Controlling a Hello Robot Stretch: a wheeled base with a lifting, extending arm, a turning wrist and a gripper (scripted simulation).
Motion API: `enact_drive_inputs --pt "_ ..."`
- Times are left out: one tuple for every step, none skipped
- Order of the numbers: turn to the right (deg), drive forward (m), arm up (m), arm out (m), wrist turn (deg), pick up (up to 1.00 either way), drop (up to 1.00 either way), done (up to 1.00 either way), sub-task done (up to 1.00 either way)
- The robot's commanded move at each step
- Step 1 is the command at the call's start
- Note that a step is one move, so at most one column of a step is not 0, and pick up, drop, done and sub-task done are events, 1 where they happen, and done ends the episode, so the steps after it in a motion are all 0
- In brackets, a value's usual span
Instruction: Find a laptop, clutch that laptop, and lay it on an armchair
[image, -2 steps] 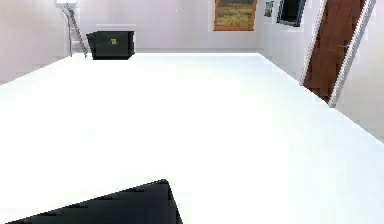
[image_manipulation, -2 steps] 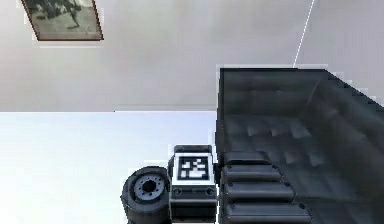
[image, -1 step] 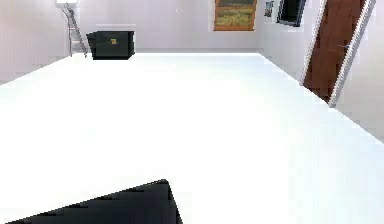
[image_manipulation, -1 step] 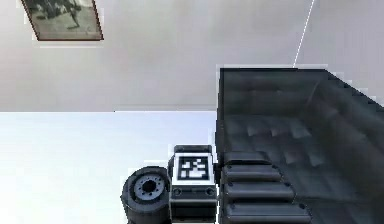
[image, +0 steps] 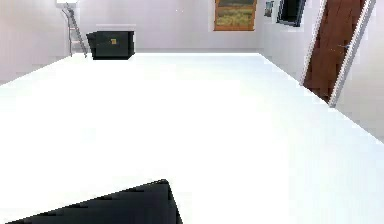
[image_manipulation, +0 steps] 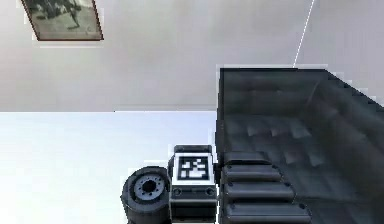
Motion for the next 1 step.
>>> enact_drive_inputs --pt "-24.0 0.00 0.00 0.00 0.0 0.00 0.00 0.00 0.00"
